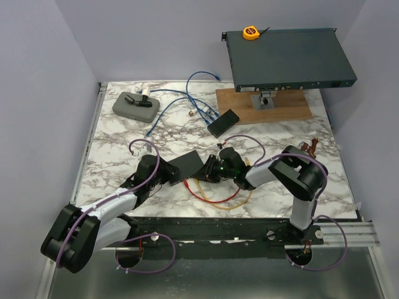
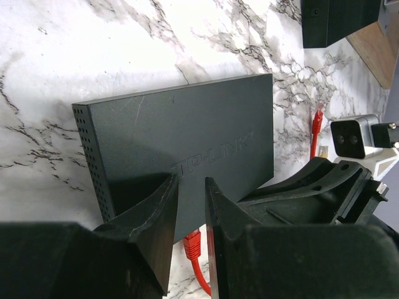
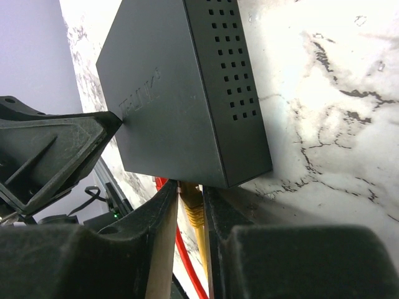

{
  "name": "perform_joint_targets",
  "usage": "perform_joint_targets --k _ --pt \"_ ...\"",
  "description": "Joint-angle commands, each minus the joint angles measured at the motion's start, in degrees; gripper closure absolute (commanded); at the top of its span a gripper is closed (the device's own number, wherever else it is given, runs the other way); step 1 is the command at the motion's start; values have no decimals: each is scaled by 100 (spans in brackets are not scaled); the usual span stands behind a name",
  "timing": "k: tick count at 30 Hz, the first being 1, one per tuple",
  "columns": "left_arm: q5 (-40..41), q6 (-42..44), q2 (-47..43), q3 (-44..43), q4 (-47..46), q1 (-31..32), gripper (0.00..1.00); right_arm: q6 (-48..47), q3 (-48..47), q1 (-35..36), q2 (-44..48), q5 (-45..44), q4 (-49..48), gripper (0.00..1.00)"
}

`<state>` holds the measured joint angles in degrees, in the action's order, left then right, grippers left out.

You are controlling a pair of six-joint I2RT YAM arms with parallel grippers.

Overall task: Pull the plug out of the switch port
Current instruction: Pull the connector from the switch port.

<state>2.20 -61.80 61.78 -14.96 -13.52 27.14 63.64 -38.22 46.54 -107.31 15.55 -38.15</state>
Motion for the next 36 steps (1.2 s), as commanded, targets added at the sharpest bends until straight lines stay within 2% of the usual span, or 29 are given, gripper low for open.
perform_joint_targets --k 1,8,16,24,28,36 --pt "123 10 62 195 -98 42 77 91 23 38 -253 -31 163 78" --pt "139 -10 10 308 -135 67 78 237 49 30 -290 -119 116 73" --pt "141 -43 1 408 -174 125 79 429 76 17 -414 -157 30 73" --pt "158 -69 -11 450 -186 203 79 389 191 -20 -436 -129 -143 86" --pt "163 -77 -8 444 -197 237 79 316 245 -21 -497 27 -263 99" --pt "332 94 -285 253 156 490 79 111 249 -20 -490 253 -430 99"
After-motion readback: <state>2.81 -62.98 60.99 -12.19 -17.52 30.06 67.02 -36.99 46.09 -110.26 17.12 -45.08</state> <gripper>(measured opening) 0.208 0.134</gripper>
